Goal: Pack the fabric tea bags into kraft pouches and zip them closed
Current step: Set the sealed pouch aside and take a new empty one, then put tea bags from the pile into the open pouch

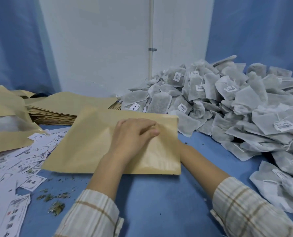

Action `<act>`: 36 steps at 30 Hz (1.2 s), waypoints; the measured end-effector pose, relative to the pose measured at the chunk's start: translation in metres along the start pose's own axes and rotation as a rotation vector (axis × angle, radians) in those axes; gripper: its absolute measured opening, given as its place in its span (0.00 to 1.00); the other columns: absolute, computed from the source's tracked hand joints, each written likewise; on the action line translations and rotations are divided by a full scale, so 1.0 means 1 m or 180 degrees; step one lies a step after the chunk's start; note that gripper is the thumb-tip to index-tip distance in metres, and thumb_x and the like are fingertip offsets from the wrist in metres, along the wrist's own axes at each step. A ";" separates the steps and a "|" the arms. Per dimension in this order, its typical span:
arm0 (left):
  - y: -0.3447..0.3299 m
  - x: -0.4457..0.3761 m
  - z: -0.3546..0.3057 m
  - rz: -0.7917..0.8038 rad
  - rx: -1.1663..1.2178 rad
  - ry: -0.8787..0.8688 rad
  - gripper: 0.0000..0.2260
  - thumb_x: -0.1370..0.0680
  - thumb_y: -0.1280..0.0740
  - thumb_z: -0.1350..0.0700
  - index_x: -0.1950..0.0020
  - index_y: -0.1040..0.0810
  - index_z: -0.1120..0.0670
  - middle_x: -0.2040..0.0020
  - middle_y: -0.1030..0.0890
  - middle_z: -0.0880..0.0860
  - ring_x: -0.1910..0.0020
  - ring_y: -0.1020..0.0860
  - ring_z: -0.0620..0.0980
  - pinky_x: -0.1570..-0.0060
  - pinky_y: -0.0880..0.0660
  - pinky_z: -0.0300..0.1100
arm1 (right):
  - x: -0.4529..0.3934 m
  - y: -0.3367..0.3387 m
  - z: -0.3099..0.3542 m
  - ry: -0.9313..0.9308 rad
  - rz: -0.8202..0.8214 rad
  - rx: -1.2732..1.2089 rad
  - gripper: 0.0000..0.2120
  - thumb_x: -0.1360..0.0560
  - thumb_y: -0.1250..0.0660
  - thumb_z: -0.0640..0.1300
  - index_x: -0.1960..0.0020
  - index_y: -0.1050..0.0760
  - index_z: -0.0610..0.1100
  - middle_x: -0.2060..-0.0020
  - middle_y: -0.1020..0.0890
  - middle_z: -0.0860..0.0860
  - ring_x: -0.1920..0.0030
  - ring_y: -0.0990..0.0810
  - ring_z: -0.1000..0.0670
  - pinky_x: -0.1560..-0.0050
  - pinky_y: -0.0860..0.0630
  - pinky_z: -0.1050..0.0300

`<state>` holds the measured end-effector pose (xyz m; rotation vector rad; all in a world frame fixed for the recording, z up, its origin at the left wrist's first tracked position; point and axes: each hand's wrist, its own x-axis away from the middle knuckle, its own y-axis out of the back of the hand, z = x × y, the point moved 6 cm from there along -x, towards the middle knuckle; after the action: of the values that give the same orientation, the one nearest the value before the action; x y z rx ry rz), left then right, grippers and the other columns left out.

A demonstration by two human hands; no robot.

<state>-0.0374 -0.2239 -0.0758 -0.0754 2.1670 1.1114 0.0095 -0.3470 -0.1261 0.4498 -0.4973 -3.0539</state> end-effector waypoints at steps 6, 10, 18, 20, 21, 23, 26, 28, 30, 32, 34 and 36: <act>0.003 0.006 0.034 -0.0449 -0.0061 0.0437 0.13 0.24 0.33 0.48 0.67 0.30 0.48 0.73 0.30 0.45 0.65 0.33 0.50 0.63 0.37 0.43 | -0.009 0.056 -0.015 0.0508 -0.1141 0.0929 0.10 0.26 0.35 0.38 0.49 0.18 0.45 0.52 0.18 0.52 0.54 0.22 0.54 0.54 0.29 0.71; -0.009 -0.008 0.042 -0.0618 -0.0103 0.0482 0.19 0.25 0.32 0.50 0.72 0.37 0.45 0.75 0.33 0.48 0.67 0.33 0.53 0.64 0.36 0.45 | -0.031 0.100 -0.053 -0.0250 -0.1276 0.2218 0.19 0.25 0.38 0.42 0.35 0.28 0.46 0.37 0.26 0.45 0.38 0.28 0.45 0.40 0.31 0.53; -0.045 -0.035 0.061 -0.0546 0.0140 0.0751 0.10 0.27 0.30 0.48 0.47 0.17 0.49 0.52 0.16 0.47 0.49 0.21 0.50 0.48 0.32 0.40 | -0.050 0.107 -0.084 -0.0340 -0.0892 0.2445 0.19 0.24 0.35 0.46 0.34 0.27 0.46 0.42 0.25 0.42 0.41 0.27 0.44 0.43 0.33 0.58; -0.047 -0.038 0.065 -0.0578 0.0125 0.0752 0.11 0.27 0.29 0.49 0.46 0.17 0.49 0.51 0.16 0.48 0.48 0.21 0.50 0.47 0.32 0.40 | -0.048 0.113 -0.076 0.0050 -0.1145 0.2083 0.13 0.25 0.33 0.42 0.41 0.22 0.43 0.46 0.21 0.44 0.45 0.24 0.46 0.46 0.34 0.63; -0.047 -0.038 0.067 -0.0585 0.0117 0.0757 0.11 0.27 0.29 0.49 0.47 0.17 0.49 0.51 0.16 0.48 0.49 0.21 0.50 0.48 0.32 0.40 | -0.047 0.117 -0.070 0.0230 -0.1244 0.1835 0.11 0.26 0.32 0.40 0.44 0.20 0.42 0.48 0.20 0.45 0.47 0.22 0.46 0.46 0.32 0.63; -0.045 -0.038 0.070 -0.0631 0.0122 0.0766 0.10 0.27 0.29 0.49 0.48 0.16 0.50 0.53 0.15 0.48 0.50 0.21 0.51 0.50 0.32 0.41 | -0.044 0.120 -0.059 0.0456 -0.1233 0.1335 0.09 0.27 0.31 0.37 0.48 0.18 0.41 0.51 0.19 0.47 0.50 0.21 0.49 0.47 0.28 0.61; -0.040 -0.037 0.071 -0.0715 0.0196 0.0721 0.08 0.28 0.28 0.50 0.52 0.16 0.50 0.58 0.15 0.49 0.55 0.21 0.52 0.53 0.32 0.40 | -0.043 0.111 -0.043 0.0725 -0.0813 0.1377 0.09 0.28 0.30 0.35 0.49 0.18 0.40 0.49 0.20 0.47 0.53 0.24 0.53 0.49 0.30 0.70; -0.038 -0.038 0.071 -0.0766 0.0207 0.0690 0.07 0.28 0.28 0.50 0.53 0.16 0.50 0.59 0.16 0.49 0.57 0.22 0.50 0.57 0.35 0.38 | -0.042 0.096 -0.033 0.1000 -0.0425 0.1751 0.08 0.28 0.30 0.34 0.50 0.17 0.39 0.49 0.20 0.47 0.56 0.26 0.56 0.52 0.34 0.77; -0.036 -0.038 0.071 -0.0767 0.0287 0.0718 0.08 0.28 0.28 0.50 0.52 0.16 0.50 0.57 0.15 0.49 0.56 0.23 0.47 0.56 0.38 0.35 | -0.041 0.076 -0.024 0.1135 -0.0066 0.1852 0.08 0.28 0.31 0.35 0.50 0.17 0.41 0.49 0.19 0.48 0.56 0.27 0.58 0.51 0.34 0.77; -0.038 -0.038 0.070 -0.0673 0.0357 0.0732 0.09 0.29 0.28 0.49 0.49 0.16 0.48 0.53 0.15 0.47 0.52 0.22 0.47 0.51 0.35 0.36 | -0.045 0.056 -0.017 0.1039 0.0158 0.1517 0.09 0.28 0.31 0.35 0.50 0.17 0.43 0.51 0.17 0.49 0.54 0.23 0.55 0.50 0.29 0.69; -0.041 -0.038 0.070 -0.0627 0.0359 0.0740 0.10 0.28 0.28 0.49 0.48 0.16 0.47 0.51 0.16 0.46 0.49 0.22 0.47 0.48 0.34 0.37 | -0.055 0.037 -0.011 0.0816 0.0166 0.1338 0.10 0.28 0.32 0.35 0.49 0.17 0.43 0.57 0.16 0.49 0.56 0.20 0.52 0.53 0.26 0.61; -0.036 -0.038 0.074 -0.0757 0.0362 0.0786 0.09 0.28 0.28 0.49 0.49 0.16 0.48 0.52 0.16 0.48 0.51 0.22 0.48 0.51 0.35 0.36 | -0.067 0.021 -0.010 0.0417 0.0352 0.0655 0.11 0.27 0.34 0.34 0.46 0.19 0.41 0.63 0.16 0.52 0.59 0.19 0.54 0.56 0.23 0.60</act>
<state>0.0445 -0.2020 -0.1071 -0.4280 2.3599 0.8791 0.0762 -0.3657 -0.1102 0.6013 -0.8044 -2.8563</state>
